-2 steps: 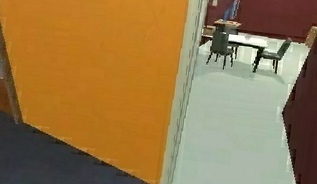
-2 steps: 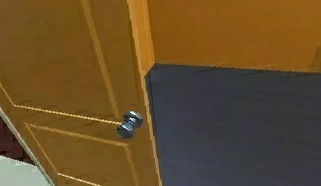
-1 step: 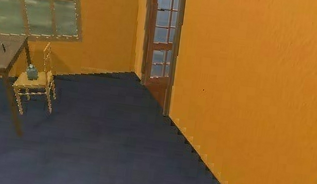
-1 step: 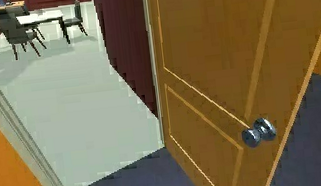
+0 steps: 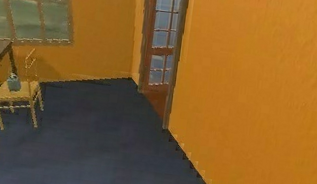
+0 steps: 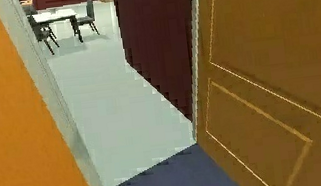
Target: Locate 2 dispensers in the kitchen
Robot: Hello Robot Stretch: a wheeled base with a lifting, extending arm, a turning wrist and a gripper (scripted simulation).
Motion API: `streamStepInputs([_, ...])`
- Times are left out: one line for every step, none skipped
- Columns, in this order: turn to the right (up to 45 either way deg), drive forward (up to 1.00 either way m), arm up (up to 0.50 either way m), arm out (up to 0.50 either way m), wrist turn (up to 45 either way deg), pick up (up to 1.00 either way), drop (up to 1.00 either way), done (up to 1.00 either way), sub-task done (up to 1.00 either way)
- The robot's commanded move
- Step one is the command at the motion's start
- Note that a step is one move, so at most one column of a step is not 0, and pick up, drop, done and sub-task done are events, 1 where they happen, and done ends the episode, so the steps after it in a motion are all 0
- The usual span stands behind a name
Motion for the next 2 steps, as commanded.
streamStepInputs([-12.0,0.00,0.00,0.00,0.0,0.00,0.00,0.00,0.00])
streamStepInputs([0.0,1.00,0.00,0.00,0.0,0.00,0.00,0.00,0.00])
